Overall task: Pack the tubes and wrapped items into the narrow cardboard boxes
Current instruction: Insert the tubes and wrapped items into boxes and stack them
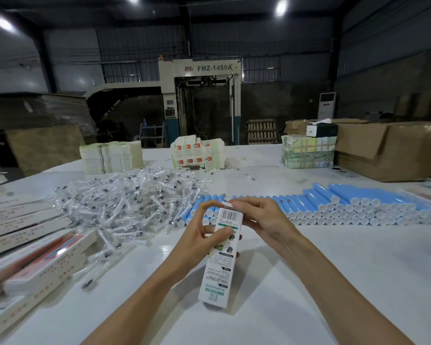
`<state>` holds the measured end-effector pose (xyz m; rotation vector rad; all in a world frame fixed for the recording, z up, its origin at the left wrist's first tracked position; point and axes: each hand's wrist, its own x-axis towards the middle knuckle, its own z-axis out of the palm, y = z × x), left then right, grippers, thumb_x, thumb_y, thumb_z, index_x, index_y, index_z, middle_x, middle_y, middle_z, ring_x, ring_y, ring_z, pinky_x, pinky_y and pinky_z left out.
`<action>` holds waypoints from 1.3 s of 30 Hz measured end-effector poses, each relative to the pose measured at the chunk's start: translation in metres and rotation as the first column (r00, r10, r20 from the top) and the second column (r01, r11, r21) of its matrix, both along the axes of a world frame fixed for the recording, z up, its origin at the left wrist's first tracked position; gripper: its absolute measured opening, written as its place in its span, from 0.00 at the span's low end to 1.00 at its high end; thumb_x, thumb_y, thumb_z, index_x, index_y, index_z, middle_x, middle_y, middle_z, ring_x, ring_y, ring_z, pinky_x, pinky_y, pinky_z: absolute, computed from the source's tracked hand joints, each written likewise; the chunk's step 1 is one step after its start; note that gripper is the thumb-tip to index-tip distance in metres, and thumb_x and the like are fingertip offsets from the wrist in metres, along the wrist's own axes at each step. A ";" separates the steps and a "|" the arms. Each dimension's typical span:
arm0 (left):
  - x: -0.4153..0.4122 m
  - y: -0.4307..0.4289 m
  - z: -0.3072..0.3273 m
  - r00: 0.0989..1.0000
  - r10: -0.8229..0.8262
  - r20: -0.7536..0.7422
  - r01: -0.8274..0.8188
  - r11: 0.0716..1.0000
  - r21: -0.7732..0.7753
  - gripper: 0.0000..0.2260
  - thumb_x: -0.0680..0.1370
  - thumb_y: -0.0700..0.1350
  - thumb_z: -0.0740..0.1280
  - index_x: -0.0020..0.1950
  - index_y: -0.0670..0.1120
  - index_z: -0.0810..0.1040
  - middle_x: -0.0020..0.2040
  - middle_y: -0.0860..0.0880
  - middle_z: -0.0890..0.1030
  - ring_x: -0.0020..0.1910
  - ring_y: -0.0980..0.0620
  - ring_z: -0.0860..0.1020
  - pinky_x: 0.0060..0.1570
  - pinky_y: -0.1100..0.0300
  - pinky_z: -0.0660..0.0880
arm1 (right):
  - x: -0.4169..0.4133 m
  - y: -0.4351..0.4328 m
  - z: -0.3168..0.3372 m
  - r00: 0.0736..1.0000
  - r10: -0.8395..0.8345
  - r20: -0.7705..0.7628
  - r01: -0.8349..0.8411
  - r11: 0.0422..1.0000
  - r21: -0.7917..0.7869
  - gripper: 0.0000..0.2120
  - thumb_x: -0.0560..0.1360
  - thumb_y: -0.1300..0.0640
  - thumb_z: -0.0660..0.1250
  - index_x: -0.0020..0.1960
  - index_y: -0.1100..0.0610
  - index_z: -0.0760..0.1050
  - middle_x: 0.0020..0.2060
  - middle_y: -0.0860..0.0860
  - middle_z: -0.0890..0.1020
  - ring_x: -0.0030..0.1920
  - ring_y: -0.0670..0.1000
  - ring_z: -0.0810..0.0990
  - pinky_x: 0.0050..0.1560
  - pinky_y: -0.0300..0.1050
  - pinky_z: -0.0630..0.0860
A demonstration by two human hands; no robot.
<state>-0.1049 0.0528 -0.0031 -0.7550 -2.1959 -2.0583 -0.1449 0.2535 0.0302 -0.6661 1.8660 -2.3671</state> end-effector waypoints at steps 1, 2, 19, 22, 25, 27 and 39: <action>0.000 0.000 0.000 1.000 -0.006 0.001 0.006 1.000 0.005 0.22 0.84 0.45 0.73 0.71 0.58 0.66 0.57 0.37 0.88 0.52 0.32 0.87 0.51 0.34 0.85 | -0.002 0.001 -0.001 1.000 0.002 0.001 -0.002 1.000 0.007 0.06 0.78 0.60 0.74 0.51 0.61 0.88 0.48 0.62 0.88 0.49 0.55 0.88 0.48 0.41 0.82; -0.001 0.000 -0.001 1.000 -0.010 0.003 0.010 1.000 0.007 0.23 0.84 0.44 0.73 0.72 0.58 0.65 0.57 0.37 0.87 0.53 0.31 0.87 0.51 0.32 0.84 | -0.004 0.001 -0.002 1.000 0.004 -0.003 -0.004 1.000 0.014 0.05 0.78 0.61 0.74 0.51 0.61 0.88 0.48 0.62 0.88 0.48 0.55 0.88 0.48 0.42 0.83; -0.001 -0.002 -0.003 0.999 0.010 0.034 -0.014 0.992 0.125 0.19 0.85 0.45 0.71 0.72 0.58 0.69 0.54 0.32 0.87 0.45 0.29 0.87 0.43 0.46 0.84 | 0.001 0.000 -0.010 0.988 0.042 -0.148 -0.016 0.985 0.170 0.13 0.77 0.53 0.77 0.61 0.49 0.86 0.54 0.55 0.88 0.57 0.56 0.87 0.59 0.45 0.81; -0.001 -0.001 -0.002 1.000 0.017 0.022 -0.019 0.993 0.118 0.18 0.84 0.45 0.72 0.70 0.56 0.70 0.53 0.32 0.87 0.45 0.29 0.87 0.43 0.45 0.85 | -0.001 0.000 -0.012 0.984 0.005 -0.179 0.024 0.987 0.160 0.12 0.76 0.53 0.78 0.59 0.49 0.87 0.51 0.55 0.89 0.54 0.56 0.88 0.55 0.41 0.81; -0.001 0.000 -0.002 0.999 0.032 0.010 -0.032 0.994 0.105 0.17 0.84 0.46 0.72 0.69 0.55 0.70 0.52 0.33 0.87 0.45 0.29 0.87 0.42 0.47 0.84 | -0.004 0.000 -0.014 0.978 -0.009 -0.210 0.044 0.986 0.163 0.11 0.75 0.52 0.77 0.57 0.50 0.88 0.50 0.55 0.89 0.54 0.55 0.88 0.56 0.40 0.81; 0.000 -0.001 -0.002 0.999 0.044 0.002 -0.044 0.994 0.098 0.16 0.84 0.46 0.72 0.68 0.55 0.71 0.52 0.33 0.87 0.46 0.30 0.87 0.43 0.46 0.85 | -0.005 0.000 -0.015 0.979 -0.009 -0.205 0.041 0.987 0.154 0.10 0.76 0.53 0.77 0.57 0.51 0.88 0.50 0.56 0.89 0.53 0.56 0.88 0.56 0.41 0.81; -0.017 -0.011 -0.008 0.984 0.138 0.114 -0.171 0.915 0.366 0.17 0.80 0.52 0.77 0.63 0.65 0.73 0.53 0.37 0.87 0.46 0.42 0.86 0.43 0.54 0.83 | 0.011 -0.033 -0.037 0.955 0.148 0.256 -0.145 0.989 -0.031 0.30 0.79 0.34 0.66 0.69 0.57 0.79 0.57 0.56 0.84 0.54 0.53 0.84 0.54 0.48 0.81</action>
